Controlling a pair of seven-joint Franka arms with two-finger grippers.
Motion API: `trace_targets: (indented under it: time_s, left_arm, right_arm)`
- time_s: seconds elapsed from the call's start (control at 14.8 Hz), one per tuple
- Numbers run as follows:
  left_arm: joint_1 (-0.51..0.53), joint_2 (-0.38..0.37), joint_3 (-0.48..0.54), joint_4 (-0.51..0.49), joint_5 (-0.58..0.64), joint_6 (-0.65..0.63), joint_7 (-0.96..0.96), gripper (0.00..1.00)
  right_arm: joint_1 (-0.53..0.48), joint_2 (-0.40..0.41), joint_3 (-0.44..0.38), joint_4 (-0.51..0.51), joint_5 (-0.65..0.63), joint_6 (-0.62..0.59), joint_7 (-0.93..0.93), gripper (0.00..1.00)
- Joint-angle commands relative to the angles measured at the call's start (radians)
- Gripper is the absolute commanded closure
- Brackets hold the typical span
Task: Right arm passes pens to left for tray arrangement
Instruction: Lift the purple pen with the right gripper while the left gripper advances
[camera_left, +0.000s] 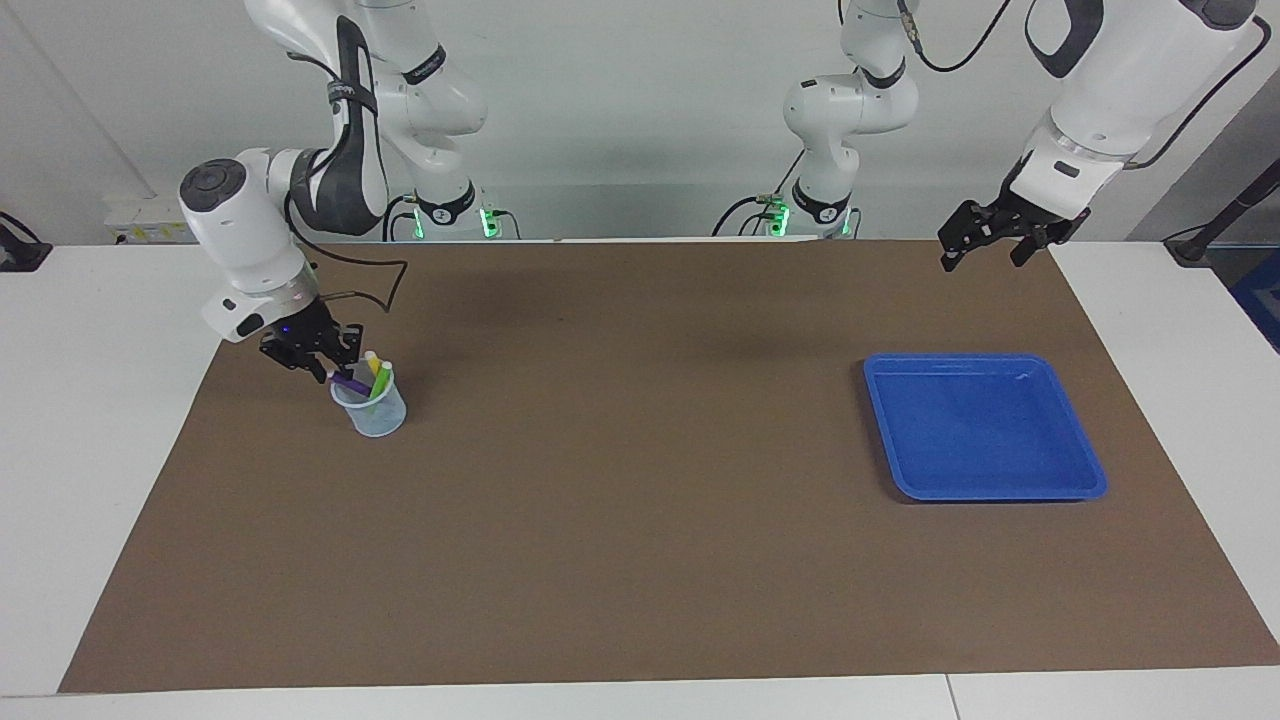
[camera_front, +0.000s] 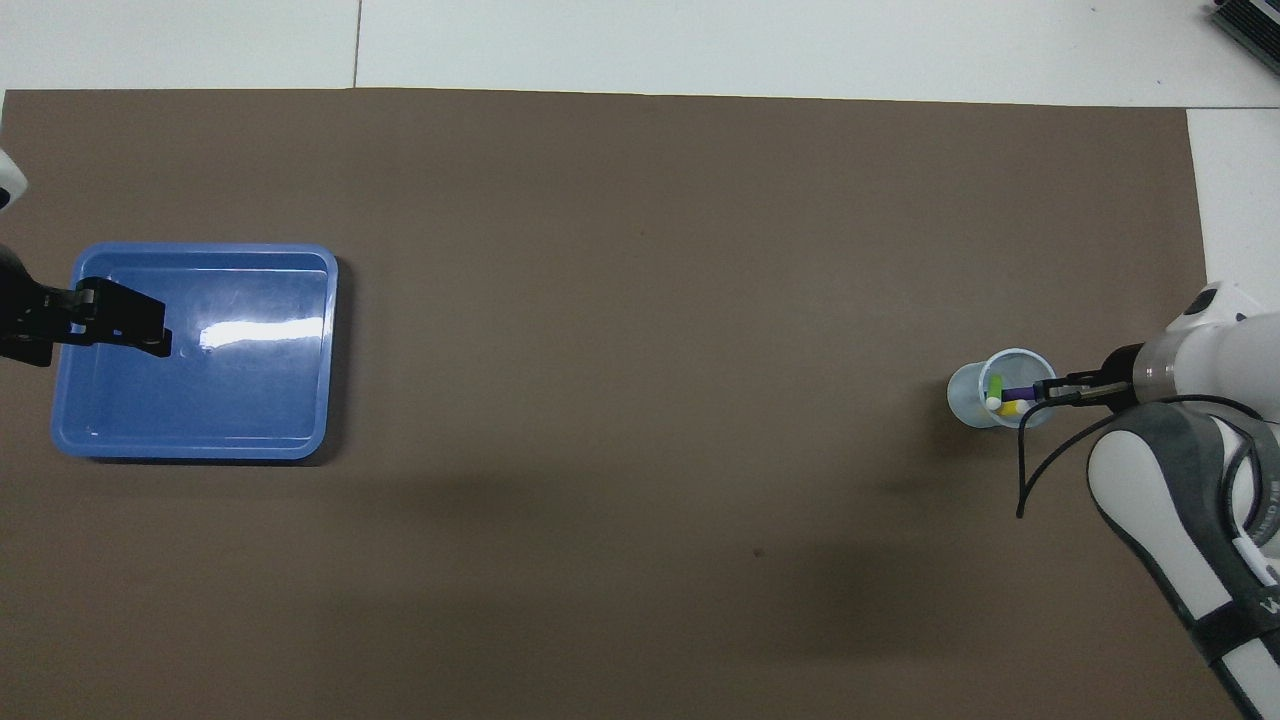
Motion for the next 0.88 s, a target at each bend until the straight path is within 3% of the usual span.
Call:
trace_targets:
  time_s: [0.0, 0.07, 0.27, 0.47, 0.81]
  left_arm:
    - [-0.035, -0.038, 0.001, -0.046, 0.014, -0.005, -0.093, 0.00]
    - [-0.037, -0.038, 0.001, -0.045, 0.008, -0.004, -0.121, 0.00]
    - [-0.051, -0.038, 0.000, -0.046, -0.044, -0.004, -0.211, 0.00]
    - [-0.055, -0.038, 0.000, -0.048, -0.137, -0.004, -0.390, 0.00]
    - [-0.161, -0.054, 0.000, -0.077, -0.199, 0.042, -0.750, 0.00]
  right_arm:
    - [-0.011, -0.017, 0.006, -0.022, -0.004, 0.015, -0.022, 0.84]
    - [-0.009, -0.017, 0.006, -0.020, -0.004, 0.013, -0.014, 0.91]
    - [-0.005, -0.017, 0.006, -0.020, -0.004, 0.005, -0.013, 1.00]
    - [0.001, -0.016, 0.006, -0.010, -0.004, -0.005, 0.001, 1.00]
    - [0.021, -0.004, 0.017, 0.072, -0.002, -0.108, 0.015, 1.00]
